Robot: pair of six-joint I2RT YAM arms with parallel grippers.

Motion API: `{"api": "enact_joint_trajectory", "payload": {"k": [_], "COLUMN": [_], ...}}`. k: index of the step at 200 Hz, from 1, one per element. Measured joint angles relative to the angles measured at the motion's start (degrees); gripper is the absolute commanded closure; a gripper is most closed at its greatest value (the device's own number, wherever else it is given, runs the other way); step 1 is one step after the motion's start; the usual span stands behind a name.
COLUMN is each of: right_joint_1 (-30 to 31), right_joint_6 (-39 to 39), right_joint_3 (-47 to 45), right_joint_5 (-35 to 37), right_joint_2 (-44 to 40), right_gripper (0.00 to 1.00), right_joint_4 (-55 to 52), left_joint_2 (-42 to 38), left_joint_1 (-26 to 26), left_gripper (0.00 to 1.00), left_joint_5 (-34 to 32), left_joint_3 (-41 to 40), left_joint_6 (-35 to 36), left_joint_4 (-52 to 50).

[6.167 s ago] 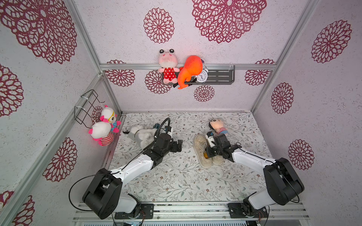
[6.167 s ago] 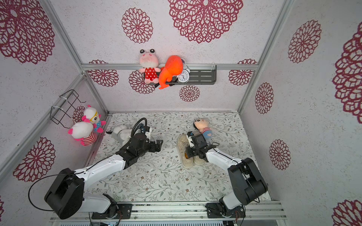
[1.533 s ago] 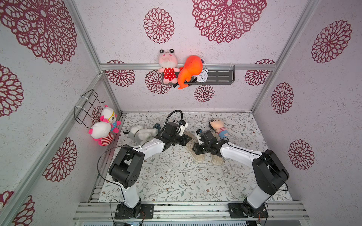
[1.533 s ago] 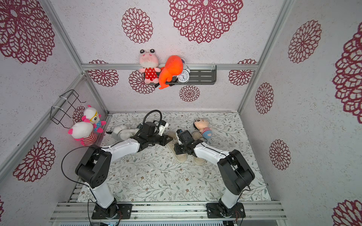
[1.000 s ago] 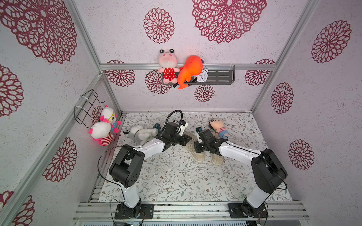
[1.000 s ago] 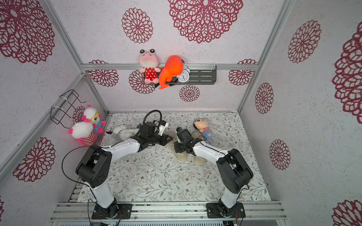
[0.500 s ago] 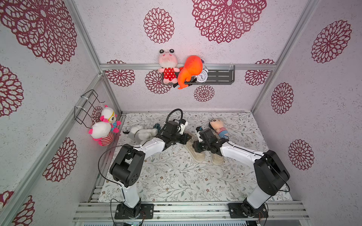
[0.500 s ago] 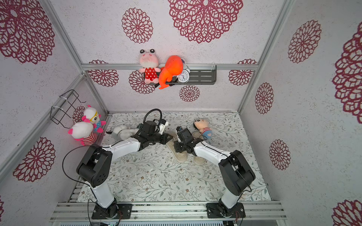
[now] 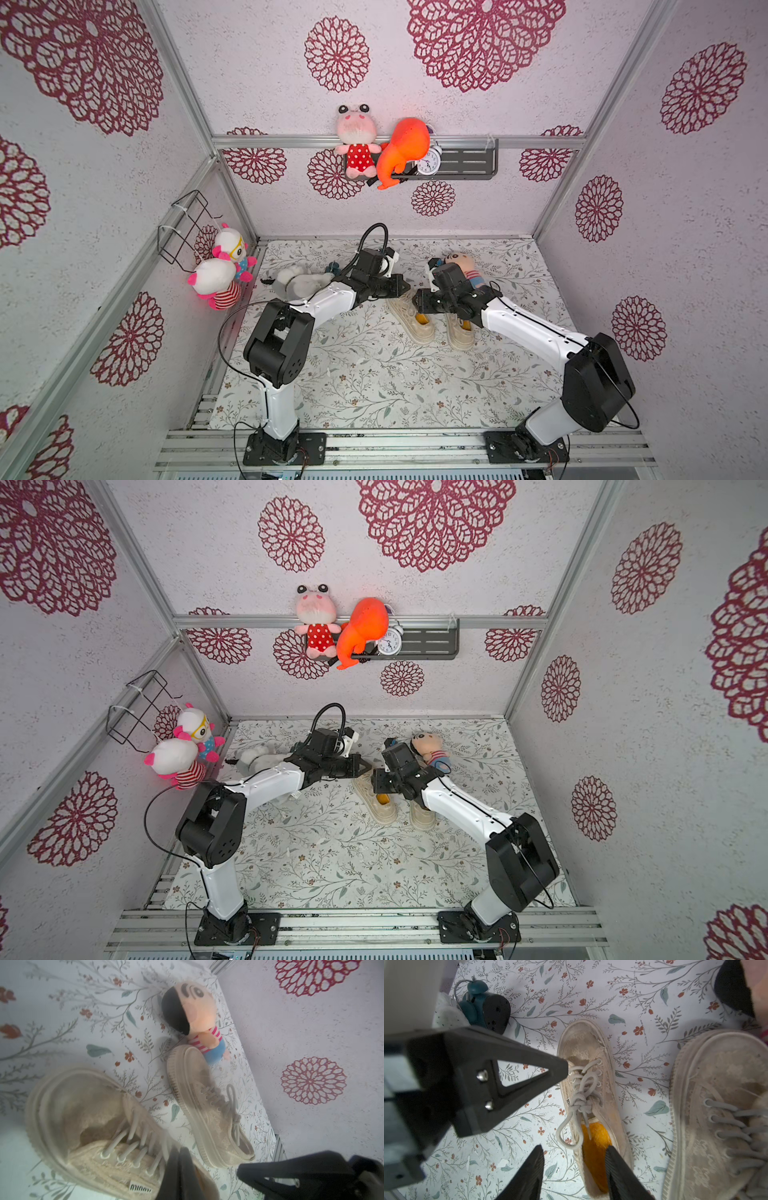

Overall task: Remove the insole from the shoe
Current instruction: Untie the shoelace on the shoe.

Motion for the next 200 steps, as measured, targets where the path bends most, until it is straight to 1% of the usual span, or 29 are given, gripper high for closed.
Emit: {"api": "enact_joint_trajectory", "payload": {"k": [14,35,50,67,93,107,133,162,184,200], "right_joint_1": [0.00,-0.15,-0.61,-1.70,-3.17,-3.52,-3.54,-3.54,-3.54,-3.54], "right_joint_6": [0.28,0.98,1.33,1.55,1.51,1.49,1.46,1.49,1.49,1.51], "right_joint_3": [0.59,0.57,0.52,0.24,-0.07,-0.09,-0.48,-1.79,-2.25,-2.75], "right_joint_5": [0.02,0.04,0.04,0.02,0.02,0.02,-0.02,0.00,0.00,0.02], "right_joint_2": [0.28,0.26,0.15,-0.24,-0.87,-0.92,-1.31,-2.84,-3.34,-3.69], "right_gripper": [0.49,0.50,0.50,0.51,0.51,0.51,0.52,0.52,0.53,0.54], "right_joint_4": [-1.40,-2.93,-3.63,-3.85,-4.35,-4.48,-4.59,-4.70,-4.76,-4.74], "left_joint_2": [-0.59,-4.55,-7.93,-9.70,-8.33,-5.44,-0.11,3.10,4.92,5.29], "left_joint_1": [0.13,0.20,0.22,0.20,-0.07,-0.22,-0.33,-0.50,-0.68,-0.76], "left_gripper": [0.76,0.56,0.48,0.41,0.42,0.48,0.55,0.62,0.70,0.80], "left_joint_5": [-1.09,-3.74,-3.93,-1.53,3.80,6.19,8.20,9.57,10.78,11.76], "left_joint_3": [-0.63,-3.85,-6.03,-7.08,-6.21,-3.93,-0.33,1.68,3.10,3.28], "left_joint_6": [-0.33,0.92,1.90,3.41,5.42,6.21,6.80,7.02,6.69,6.32], "left_joint_4": [-1.79,-4.59,-6.45,-8.07,-11.21,-13.27,-15.78,-17.40,-17.18,-17.03]}}
